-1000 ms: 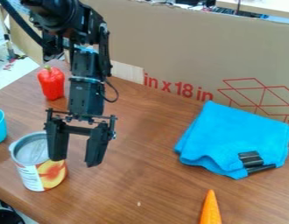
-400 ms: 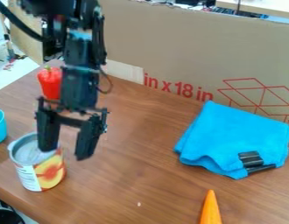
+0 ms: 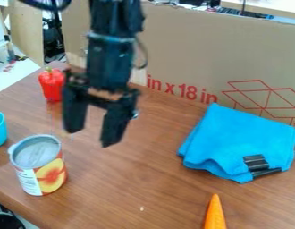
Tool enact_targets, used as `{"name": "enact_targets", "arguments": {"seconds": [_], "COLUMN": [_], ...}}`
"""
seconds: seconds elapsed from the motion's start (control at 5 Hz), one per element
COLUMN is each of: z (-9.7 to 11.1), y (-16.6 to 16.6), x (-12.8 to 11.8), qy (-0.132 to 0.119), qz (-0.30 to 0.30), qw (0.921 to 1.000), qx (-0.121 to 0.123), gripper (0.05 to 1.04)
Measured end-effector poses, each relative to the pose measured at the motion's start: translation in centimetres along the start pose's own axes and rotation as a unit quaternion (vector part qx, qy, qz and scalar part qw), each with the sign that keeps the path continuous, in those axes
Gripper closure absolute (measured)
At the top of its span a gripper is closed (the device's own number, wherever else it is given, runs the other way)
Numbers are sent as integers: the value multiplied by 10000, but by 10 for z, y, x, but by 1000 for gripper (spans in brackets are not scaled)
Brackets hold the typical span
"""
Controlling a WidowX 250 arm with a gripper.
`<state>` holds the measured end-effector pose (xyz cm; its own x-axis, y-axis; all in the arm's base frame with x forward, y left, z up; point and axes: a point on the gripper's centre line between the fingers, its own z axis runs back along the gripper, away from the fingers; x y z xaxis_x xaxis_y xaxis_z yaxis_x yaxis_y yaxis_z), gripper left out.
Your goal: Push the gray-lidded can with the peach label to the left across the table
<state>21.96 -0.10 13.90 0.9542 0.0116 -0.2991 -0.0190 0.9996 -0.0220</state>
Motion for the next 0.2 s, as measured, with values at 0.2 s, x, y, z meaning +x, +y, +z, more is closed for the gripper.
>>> {"name": "enact_targets", "arguments": {"seconds": [0.2], "z": [9], "y": [-39], "x": [-15], "qy": [-531], "qz": [-407], "qw": [9978], "qx": [42], "gripper": [88]}}
